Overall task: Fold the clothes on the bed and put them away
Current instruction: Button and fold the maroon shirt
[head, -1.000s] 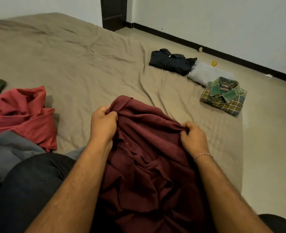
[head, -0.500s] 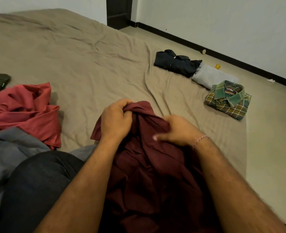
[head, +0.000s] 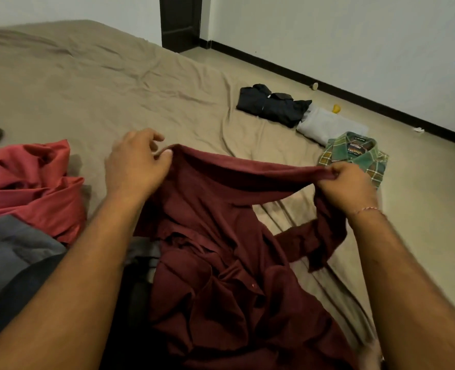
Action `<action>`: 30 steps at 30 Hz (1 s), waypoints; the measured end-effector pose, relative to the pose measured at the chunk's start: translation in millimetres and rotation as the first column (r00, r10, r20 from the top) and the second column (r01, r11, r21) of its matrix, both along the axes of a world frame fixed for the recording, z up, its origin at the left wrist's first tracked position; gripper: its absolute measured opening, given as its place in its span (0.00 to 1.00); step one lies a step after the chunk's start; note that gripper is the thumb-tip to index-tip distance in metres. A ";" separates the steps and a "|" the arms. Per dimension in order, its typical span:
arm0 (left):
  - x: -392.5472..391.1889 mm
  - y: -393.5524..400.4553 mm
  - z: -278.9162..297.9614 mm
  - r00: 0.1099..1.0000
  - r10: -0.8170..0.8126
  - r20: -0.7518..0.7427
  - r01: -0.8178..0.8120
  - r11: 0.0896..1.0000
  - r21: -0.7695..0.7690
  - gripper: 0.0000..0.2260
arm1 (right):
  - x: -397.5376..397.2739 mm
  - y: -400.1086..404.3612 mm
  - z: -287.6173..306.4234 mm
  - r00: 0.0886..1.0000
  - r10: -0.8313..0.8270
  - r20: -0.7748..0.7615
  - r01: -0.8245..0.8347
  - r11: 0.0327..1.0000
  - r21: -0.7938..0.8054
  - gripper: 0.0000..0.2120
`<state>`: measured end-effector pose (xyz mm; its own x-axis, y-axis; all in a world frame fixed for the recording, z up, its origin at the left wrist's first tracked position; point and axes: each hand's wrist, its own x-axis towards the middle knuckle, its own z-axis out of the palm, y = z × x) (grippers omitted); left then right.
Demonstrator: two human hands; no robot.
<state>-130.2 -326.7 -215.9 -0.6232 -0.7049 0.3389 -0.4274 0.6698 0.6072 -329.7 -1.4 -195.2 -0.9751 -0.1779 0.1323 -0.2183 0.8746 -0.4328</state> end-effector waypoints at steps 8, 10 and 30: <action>0.1 105.8 -20.3 0.528 -0.847 0.070 0.833 0.499 -0.240 0.11 | 63.9 -113.2 34.6 0.364 0.905 0.220 -0.420 0.370 -0.829 0.32; -10.2 95.8 -41.2 0.570 -0.809 0.141 0.822 0.560 -0.107 0.16 | 70.9 -115.5 22.7 0.389 0.900 0.197 -0.516 0.390 -0.762 0.33; -29.2 33.3 -69.0 0.785 -0.528 0.325 0.541 0.839 0.058 0.43 | 83.1 -31.0 -108.3 0.830 0.350 0.434 0.135 0.629 -0.765 0.09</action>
